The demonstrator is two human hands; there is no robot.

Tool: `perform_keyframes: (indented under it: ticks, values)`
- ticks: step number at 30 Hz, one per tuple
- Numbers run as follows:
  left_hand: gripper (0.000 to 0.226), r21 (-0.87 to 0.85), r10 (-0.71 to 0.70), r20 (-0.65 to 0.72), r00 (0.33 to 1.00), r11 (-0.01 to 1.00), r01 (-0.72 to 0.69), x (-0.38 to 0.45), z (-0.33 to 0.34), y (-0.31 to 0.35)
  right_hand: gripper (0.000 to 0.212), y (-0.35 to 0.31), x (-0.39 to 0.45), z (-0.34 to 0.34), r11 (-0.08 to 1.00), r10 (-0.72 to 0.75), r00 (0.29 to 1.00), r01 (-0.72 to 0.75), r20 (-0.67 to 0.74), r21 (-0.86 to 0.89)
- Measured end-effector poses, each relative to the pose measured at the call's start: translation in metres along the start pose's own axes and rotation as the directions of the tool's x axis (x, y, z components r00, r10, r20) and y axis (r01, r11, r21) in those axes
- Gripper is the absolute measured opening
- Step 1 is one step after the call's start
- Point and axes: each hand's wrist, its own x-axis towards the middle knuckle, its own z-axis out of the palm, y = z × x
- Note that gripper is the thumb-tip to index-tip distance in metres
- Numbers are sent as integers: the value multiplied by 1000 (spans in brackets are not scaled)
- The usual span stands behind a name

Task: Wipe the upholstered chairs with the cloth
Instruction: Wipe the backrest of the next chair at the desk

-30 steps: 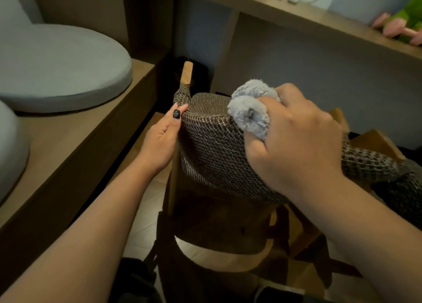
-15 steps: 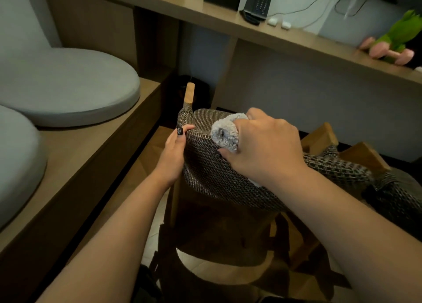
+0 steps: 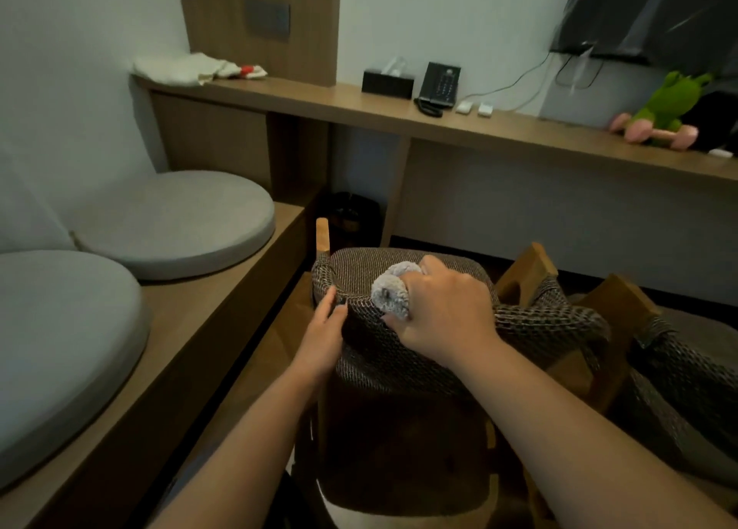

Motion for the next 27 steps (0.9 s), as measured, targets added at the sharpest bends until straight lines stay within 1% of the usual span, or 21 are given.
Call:
perform_keyframes:
  ticks: [1, 3, 4, 5, 8, 10, 12, 14, 16, 17, 18, 19, 20, 21, 22, 23, 24, 25, 26, 27]
  values:
    - [54, -56, -34, 1, 999, 998, 34, -4, 3, 5, 46, 0, -1, -2, 1000, 8, 1000, -8, 5, 18]
    - [71, -139, -93, -9, 996, 986, 91, -2, 7, 10, 45, 0, -2, -3, 998, 25, 1000, -25, 8, 51]
    - [79, -145, -107, -24, 994, 984, 102, 2, 8, 10, 44, -1, -1, -3, 998, 29, 1000, -29, 1, 62]
    - [82, -150, -107, -36, 994, 984, 100, 7, 7, 9, 43, -2, 1, -3, 997, 33, 999, -32, -5, 70]
    - [70, -127, -95, -70, 993, 988, 86, 9, 6, 20, 40, -12, 14, -1, 993, 69, 998, -69, 2, 94]
    - [61, -138, -104, -71, 992, 986, 93, 9, 7, 28, 40, -20, 29, 2, 989, 102, 994, -104, 28, 105]
    - [57, -129, -114, -54, 992, 986, 107, 15, 7, 33, 42, -26, 47, 6, 985, 126, 991, -131, 51, 114]
    - [53, -112, -113, -54, 992, 988, 107, 28, 5, 40, 42, -29, 63, 11, 986, 115, 990, -124, 86, 111]
    - [43, -42, -104, -71, 992, 994, 101, 41, 5, 50, 41, -24, 79, 14, 987, 59, 987, -79, 149, 137]
    - [37, 10, -98, -61, 993, 995, 99, 49, 6, 56, 37, -17, 85, 14, 975, 26, 981, -68, 191, 213]
    - [33, 75, -105, -52, 993, 991, 108, 62, 6, 62, 29, -6, 90, 14, 937, -6, 968, -82, 252, 340]
    - [31, 131, -136, -56, 989, 981, 143, 73, 8, 69, 22, 11, 96, 13, 869, -48, 945, -121, 325, 479]
    - [29, 219, -185, -68, 980, 956, 196, 87, 10, 75, 23, 32, 102, 14, 810, -80, 920, -164, 383, 563]
    - [28, 324, -220, -89, 971, 916, 237, 101, 11, 82, 27, 56, 105, 16, 781, -99, 897, -199, 432, 592]
    - [32, 472, -233, -134, 963, 840, 269, 120, 12, 84, 30, 81, 107, 21, 779, -108, 870, -226, 480, 585]
    - [41, 619, -232, -178, 956, 729, 292, 137, 14, 83, 32, 104, 105, 29, 786, -114, 840, -250, 530, 565]
    - [52, 749, -233, -198, 952, 591, 300, 153, 13, 80, 36, 124, 102, 39, 788, -119, 807, -278, 578, 550]
    - [60, 855, -231, -204, 952, 432, 288, 163, 13, 75, 39, 139, 99, 51, 766, -132, 771, -319, 623, 558]
    - [65, 908, -238, -207, 949, 313, 277, 173, 14, 71, 39, 149, 96, 63, 750, -153, 739, -346, 657, 564]
    - [71, 917, -253, -229, 940, 268, 295, 182, 12, 67, 32, 154, 95, 73, 739, -186, 717, -348, 671, 577]
